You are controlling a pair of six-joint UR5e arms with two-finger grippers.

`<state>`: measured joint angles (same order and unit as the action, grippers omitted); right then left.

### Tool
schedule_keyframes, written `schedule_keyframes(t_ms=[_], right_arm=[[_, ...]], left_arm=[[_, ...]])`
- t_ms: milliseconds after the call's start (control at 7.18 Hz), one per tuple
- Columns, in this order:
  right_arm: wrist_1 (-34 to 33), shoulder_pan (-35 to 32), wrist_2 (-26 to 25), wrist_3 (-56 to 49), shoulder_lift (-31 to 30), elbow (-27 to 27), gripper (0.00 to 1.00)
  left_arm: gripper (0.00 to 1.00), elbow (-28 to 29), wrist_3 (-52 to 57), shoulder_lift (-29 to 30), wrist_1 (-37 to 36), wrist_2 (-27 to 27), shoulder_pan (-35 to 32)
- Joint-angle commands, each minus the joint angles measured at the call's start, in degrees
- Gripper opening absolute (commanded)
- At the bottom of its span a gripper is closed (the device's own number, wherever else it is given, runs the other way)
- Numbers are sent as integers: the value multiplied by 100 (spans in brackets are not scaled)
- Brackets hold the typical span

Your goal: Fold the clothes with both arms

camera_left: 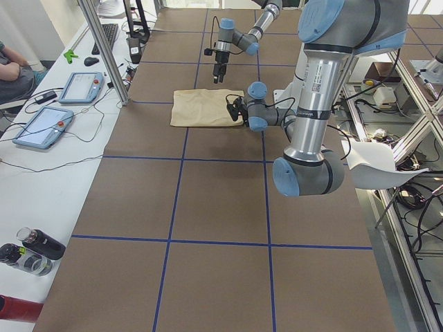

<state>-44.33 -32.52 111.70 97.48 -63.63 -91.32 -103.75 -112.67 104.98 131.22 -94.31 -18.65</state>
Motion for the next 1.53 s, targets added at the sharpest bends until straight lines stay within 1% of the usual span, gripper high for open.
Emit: schedule_keyframes(t_ms=[0,139,279,557,696,836,975,1114,1253,1393], right_arm=[[-5,0,10,-1,-1,0,100],[-5,0,19,-1,-1,9,100],[-5,0,19,-1,-1,0,100],[-5,0,27,-1,-1,0,100],[-23,0,27,-1,-1,-17,100],[-32,0,-7,8,-35,-35,100],[-40,35,-16,69,-70,-61,100],[-49,279,-208,470,-114,-87,100],[-188,655,-793,787,-115,-166,100],[-999,964,-1147,816,-54,-524,100]], left_arm=[[98,57,0,22,0,0,28],[95,92,0,31,0,0,45],[79,92,-9,31,0,9,54],[35,92,0,22,0,0,54],[10,83,8,22,0,0,54],[0,49,26,14,0,-9,54],[0,-4,35,14,0,-35,54],[0,-5,35,22,0,-35,54],[0,-5,35,22,0,-44,54],[0,-22,35,22,0,-44,54]])
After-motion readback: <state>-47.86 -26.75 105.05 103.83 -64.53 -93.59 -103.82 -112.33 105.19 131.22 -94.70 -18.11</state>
